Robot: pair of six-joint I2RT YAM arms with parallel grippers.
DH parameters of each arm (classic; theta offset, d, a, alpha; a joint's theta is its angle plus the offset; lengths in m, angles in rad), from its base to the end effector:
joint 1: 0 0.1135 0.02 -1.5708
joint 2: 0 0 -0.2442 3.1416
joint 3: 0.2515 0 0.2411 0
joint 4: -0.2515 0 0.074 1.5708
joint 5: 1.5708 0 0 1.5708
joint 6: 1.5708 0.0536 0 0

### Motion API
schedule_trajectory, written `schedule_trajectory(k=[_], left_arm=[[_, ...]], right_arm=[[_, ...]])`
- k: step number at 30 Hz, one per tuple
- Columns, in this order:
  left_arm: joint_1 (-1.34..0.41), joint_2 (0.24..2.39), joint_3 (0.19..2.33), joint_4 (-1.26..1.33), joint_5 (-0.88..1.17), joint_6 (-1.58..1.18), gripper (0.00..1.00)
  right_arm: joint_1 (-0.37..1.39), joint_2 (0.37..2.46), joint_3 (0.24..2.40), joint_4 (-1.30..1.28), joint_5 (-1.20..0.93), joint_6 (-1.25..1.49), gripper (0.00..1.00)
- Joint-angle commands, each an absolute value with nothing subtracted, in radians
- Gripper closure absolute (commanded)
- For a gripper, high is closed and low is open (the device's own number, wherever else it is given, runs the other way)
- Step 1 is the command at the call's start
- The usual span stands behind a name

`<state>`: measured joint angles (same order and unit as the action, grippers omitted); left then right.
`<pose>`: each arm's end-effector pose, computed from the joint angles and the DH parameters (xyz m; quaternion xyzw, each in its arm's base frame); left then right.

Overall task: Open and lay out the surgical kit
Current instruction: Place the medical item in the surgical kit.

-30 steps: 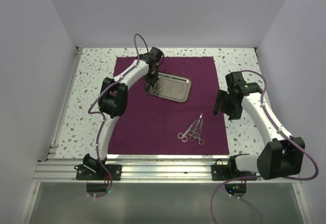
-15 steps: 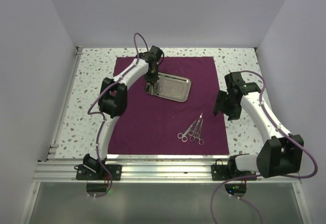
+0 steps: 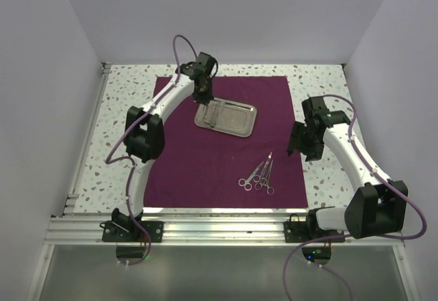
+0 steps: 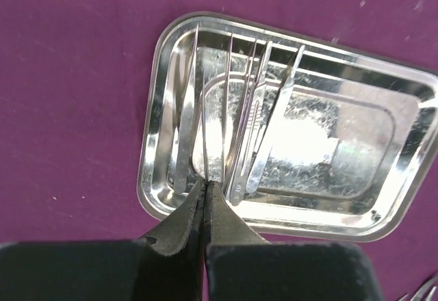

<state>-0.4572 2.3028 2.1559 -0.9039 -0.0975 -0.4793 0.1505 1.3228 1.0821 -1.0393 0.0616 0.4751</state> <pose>0.4386 -0.2100 0.2098 -0.0232 0.9650 -0.0739 0.2504 0.2355 0.0324 0.2307 0.1642 0.9753 0.0156 0.1472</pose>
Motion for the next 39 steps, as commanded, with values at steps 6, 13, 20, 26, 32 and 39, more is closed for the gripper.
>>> schedule_trajectory(k=[6,13,20,26,32,39], left_arm=[[-0.494,2.208,2.074,-0.927,-0.092,-0.514,1.00],[-0.604,1.919,1.646,-0.810,-0.081,-0.644,1.00],[-0.710,1.747,1.295,-0.646,-0.048,-0.807,1.00],[-0.752,1.779,1.259,-0.604,-0.028,-0.842,0.74],[-0.753,1.818,1.365,-0.663,-0.012,-0.827,0.41],[-0.730,1.943,1.685,-0.866,-0.071,-0.743,0.38]], right_arm=[[0.149,1.298,1.066,-1.032,0.077,0.442,0.37],[0.147,1.296,1.039,-1.017,0.058,0.449,0.37],[0.147,1.302,1.011,-1.015,0.055,0.434,0.40],[0.149,1.318,1.012,-1.017,0.064,0.428,0.40],[0.147,1.293,1.006,-1.016,0.077,0.439,0.40],[0.147,1.261,0.988,-1.020,0.078,0.446,0.39]])
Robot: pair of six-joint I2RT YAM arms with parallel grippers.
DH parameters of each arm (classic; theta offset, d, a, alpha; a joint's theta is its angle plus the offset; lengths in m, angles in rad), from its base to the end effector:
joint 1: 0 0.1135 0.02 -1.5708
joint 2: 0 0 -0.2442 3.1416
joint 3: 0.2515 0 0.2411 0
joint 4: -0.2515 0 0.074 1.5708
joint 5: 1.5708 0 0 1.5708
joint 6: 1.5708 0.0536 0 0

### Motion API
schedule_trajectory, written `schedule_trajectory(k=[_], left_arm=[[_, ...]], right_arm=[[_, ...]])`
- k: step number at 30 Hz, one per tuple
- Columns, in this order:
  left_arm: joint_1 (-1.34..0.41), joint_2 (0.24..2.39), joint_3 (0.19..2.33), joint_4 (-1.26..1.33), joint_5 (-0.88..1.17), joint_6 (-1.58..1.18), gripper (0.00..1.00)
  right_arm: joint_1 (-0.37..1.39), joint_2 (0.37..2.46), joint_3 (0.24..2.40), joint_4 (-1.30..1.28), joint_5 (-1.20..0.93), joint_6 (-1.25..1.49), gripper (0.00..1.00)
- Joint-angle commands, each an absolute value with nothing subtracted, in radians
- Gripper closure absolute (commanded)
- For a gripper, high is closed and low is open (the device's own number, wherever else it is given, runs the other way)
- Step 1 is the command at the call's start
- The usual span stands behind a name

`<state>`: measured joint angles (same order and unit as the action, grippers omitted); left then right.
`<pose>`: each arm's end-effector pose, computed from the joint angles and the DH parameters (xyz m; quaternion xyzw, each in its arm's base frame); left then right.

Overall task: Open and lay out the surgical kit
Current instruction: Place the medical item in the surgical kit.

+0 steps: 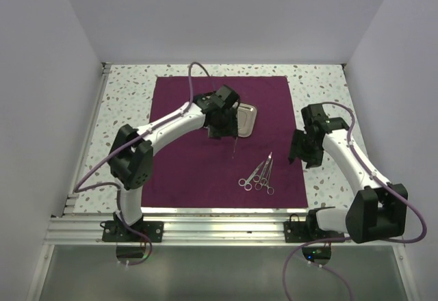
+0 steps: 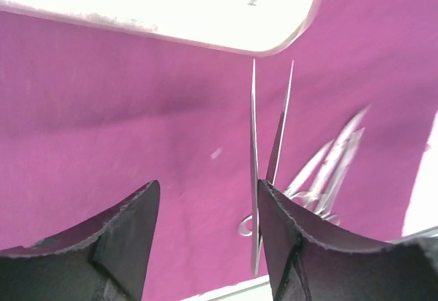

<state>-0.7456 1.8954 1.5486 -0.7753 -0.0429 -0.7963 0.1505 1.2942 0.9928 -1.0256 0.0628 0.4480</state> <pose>0.2904 -0.2651 0.2071 -0.0295 0.9743 -0.1400 0.1741 0.2229 0.0304 0.2127 0.1508 0.9806 0.0061 0.1253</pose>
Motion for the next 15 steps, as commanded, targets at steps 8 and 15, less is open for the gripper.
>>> schedule_trajectory(k=[8,15], left_arm=[[-0.750,2.023,1.681,-1.028,0.029,-0.657,0.65],[-0.750,1.987,1.559,-1.002,0.083,-0.632,0.95]], right_arm=[[0.146,1.249,0.999,-0.997,0.048,0.431,0.41],[0.185,1.259,1.078,-0.668,-0.343,0.523,0.56]])
